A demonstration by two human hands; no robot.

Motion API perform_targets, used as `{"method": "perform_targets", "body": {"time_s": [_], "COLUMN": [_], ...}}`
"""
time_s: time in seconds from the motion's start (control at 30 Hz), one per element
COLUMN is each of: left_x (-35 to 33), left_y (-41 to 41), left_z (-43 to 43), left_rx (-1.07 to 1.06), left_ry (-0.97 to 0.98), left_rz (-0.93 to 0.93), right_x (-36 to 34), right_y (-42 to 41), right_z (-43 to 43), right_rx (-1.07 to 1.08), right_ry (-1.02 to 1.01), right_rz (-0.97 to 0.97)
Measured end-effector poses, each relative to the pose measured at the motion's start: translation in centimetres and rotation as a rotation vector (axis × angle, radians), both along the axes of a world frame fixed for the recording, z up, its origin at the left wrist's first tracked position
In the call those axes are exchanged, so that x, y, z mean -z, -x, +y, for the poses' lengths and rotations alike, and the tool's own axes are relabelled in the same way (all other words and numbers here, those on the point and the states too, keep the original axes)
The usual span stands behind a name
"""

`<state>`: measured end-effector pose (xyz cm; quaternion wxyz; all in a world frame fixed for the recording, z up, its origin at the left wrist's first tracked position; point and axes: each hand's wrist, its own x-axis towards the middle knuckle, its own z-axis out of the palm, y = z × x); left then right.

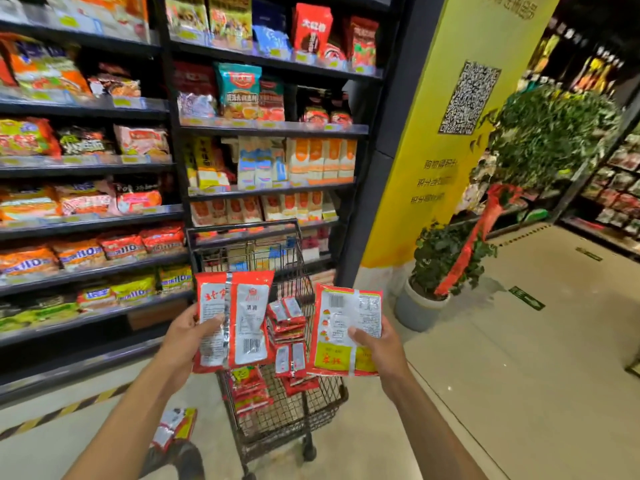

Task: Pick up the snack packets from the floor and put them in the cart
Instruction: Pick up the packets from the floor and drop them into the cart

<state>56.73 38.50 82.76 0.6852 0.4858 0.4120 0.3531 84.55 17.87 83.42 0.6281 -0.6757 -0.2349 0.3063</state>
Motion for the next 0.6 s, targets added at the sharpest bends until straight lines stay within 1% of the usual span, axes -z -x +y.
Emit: {"method": "perform_targets", "body": {"time_s": [0.13,0.23,0.37,0.5,0.6], "left_x": [2.7,5.9,10.7,15.2,17.4], "left_y": [-1.8,-3.2,-6.1,-9.2,-11.0], "left_z": [1.2,2.7,6.5,11.0,14.0], "left_rx": [-0.026,-0.08,-0.137,-0.177,-0.197], "left_ry": [0.038,0.12,0.223,0.325,0.401], "left_rz": [0.026,0.026,0.036,0.121,0.189], "right_x": [2.2,4.6,9.3,14.3,17.0], "right_y": [-3.4,-5.7,-9.4,-12.5,-14.0], "right_z": [2.6,5.8,11.6,17.7,21.5], "right_rx": [0.013,0.003,-0.043,-0.078,-0.109], "right_ry": [0.051,0.098,0.211,0.338,0.388], "right_rz": [0.028,0.045,0.048,0.084,0.086]}}
